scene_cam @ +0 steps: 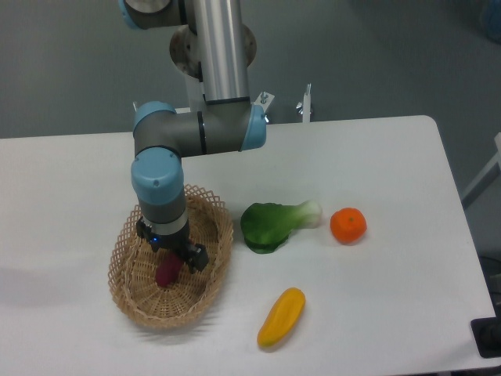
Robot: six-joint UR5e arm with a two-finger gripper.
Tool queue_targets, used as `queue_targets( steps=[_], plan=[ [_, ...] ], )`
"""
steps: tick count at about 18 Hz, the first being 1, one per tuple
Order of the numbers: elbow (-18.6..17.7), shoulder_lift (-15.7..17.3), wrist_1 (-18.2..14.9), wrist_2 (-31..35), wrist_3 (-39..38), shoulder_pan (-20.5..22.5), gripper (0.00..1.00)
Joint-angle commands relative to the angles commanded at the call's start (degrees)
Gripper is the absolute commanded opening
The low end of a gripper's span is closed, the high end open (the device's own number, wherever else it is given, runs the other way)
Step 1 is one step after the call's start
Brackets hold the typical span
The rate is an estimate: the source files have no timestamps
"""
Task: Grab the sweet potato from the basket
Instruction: 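Lower the gripper into the basket and close it on the sweet potato, then lift the sweet potato out of the basket and carry it past the tangerine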
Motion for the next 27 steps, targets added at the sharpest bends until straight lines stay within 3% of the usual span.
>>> queue_targets(
  steps=[2,3,5,6,8,10,18,23,27],
  plan=[
    [0.1,-0.1,0.1,0.6,0.0,0.0,1.00],
    [0.2,-0.1,0.1,1.3,0.0,0.0,0.93],
    [0.5,0.0,0.1,1.7,0.0,0.0,0.58],
    [0.6,0.1,0.1,1.7,0.1,0.0,0.47],
    [0.9,0.1,0.1,1.8,0.3,0.0,0.30],
    [1.0,0.1,0.1,2.5,0.4,0.0,0.22],
    [4.3,1.3,0.0,2.9,1.0,0.4,0.19],
    [11.4,2.4,-1.2,2.8,1.0,2.8,0.19],
    [16.6,3.5,-1.5,2.4,1.1,7.1,0.19]
  ],
)
